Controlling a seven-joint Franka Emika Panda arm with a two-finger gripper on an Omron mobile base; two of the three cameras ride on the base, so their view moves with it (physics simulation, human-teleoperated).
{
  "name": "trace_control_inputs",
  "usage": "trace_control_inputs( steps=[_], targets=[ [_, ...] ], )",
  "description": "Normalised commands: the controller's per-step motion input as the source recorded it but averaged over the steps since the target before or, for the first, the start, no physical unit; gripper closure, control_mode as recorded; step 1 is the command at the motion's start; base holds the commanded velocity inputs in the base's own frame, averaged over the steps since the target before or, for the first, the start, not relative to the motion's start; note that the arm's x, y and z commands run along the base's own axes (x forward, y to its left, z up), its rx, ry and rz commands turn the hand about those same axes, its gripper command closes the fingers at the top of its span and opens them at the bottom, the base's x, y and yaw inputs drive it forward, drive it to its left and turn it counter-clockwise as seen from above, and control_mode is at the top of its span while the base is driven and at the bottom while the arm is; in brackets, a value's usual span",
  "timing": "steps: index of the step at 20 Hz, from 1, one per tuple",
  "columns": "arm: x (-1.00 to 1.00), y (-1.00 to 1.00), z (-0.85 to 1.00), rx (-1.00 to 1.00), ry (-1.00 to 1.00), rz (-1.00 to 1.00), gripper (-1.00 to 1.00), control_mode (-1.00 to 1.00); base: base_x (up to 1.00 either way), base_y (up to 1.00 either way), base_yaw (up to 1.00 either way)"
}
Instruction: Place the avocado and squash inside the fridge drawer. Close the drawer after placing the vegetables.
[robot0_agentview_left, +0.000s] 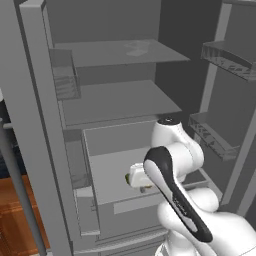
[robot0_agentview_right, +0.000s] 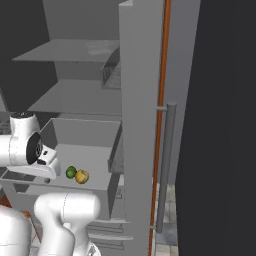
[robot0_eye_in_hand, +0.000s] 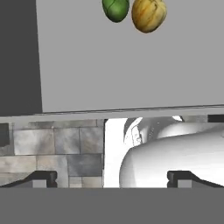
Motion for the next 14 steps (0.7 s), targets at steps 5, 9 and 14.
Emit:
trace_control_inputs(
  steps=[5,9,14],
  targets=[
    [-1.0,0.02,0.24,0.02,0.04,-0.02,-1.0,-1.0,0.0,0.0,0.0],
    [-0.71,0.0,-0.25,0.0,0.06,-0.01,-1.0,-1.0,0.0,0.0,0.0],
    [-0.02,0.0,-0.66,0.0,0.01,0.0,-1.0,-1.0,0.0,0.0,0.0]
  ],
)
